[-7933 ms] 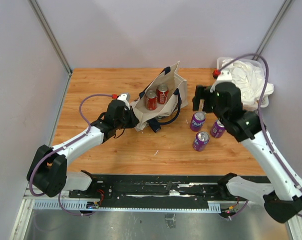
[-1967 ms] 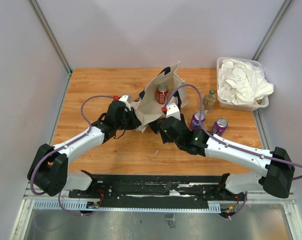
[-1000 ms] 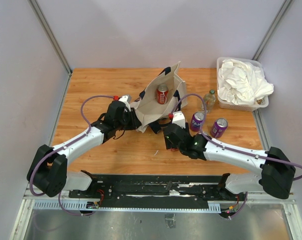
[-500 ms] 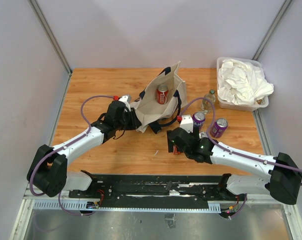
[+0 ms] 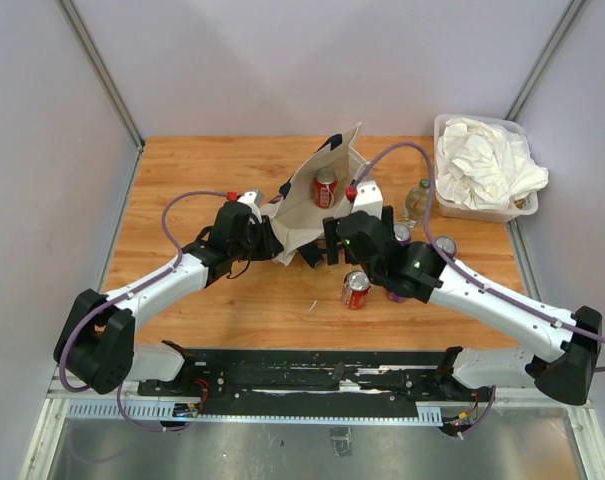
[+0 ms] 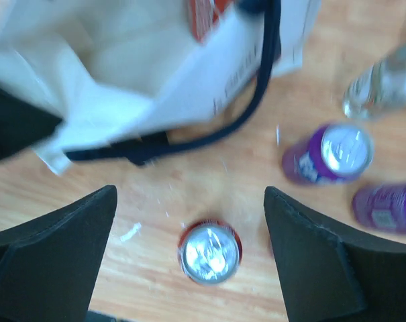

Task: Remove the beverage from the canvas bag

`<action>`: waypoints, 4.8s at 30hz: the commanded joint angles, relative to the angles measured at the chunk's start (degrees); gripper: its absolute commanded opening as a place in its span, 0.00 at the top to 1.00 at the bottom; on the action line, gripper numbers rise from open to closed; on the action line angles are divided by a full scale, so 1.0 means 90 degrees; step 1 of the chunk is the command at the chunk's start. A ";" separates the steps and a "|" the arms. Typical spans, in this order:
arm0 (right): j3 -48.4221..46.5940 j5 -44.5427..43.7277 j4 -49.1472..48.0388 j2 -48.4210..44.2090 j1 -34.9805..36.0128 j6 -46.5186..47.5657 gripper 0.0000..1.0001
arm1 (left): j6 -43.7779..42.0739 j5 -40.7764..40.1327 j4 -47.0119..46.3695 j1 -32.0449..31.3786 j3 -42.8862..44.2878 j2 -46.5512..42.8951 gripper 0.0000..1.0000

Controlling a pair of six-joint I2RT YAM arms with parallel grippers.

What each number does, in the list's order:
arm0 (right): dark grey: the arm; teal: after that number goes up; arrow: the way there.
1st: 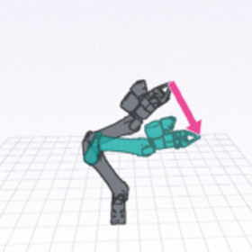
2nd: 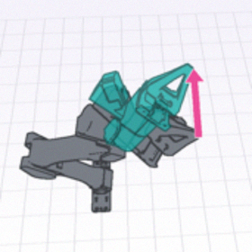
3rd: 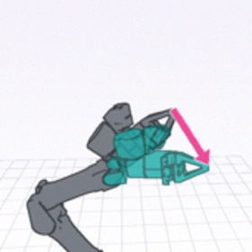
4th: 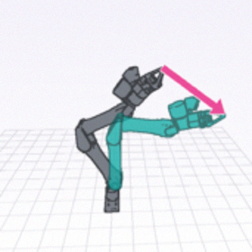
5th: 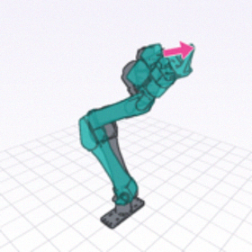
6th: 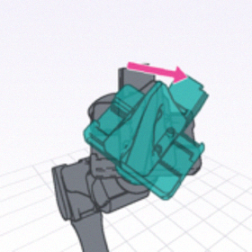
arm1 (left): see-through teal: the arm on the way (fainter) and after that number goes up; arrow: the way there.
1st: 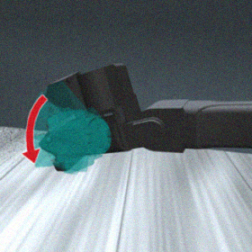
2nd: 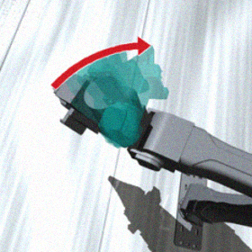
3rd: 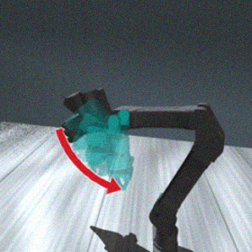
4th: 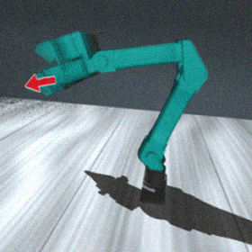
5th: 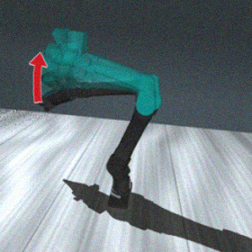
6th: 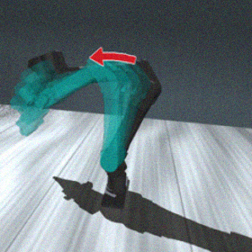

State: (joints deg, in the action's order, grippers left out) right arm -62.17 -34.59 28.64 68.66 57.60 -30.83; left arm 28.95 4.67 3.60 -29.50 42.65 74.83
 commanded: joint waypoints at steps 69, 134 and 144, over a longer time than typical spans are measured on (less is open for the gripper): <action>-0.5979 0.3264 0.0356 0.7081 -0.3207 0.1990 0.34 | -0.0421 0.0383 0.0833 -0.0062 0.0778 0.0613 0.70; -0.1769 0.0191 0.0941 -0.0181 0.1582 0.1494 0.99 | -0.0340 -0.0057 0.1040 -0.0053 0.1121 0.0260 0.61; -0.0923 -0.0070 0.0310 -0.0302 0.1588 0.1266 0.99 | -0.0384 -0.0073 0.1085 -0.0059 0.1080 0.0313 0.60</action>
State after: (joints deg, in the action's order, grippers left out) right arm -72.20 -30.89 38.57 68.53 71.20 -17.54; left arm 26.68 4.67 12.10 -29.76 51.44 78.26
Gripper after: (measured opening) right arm 0.639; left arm 0.394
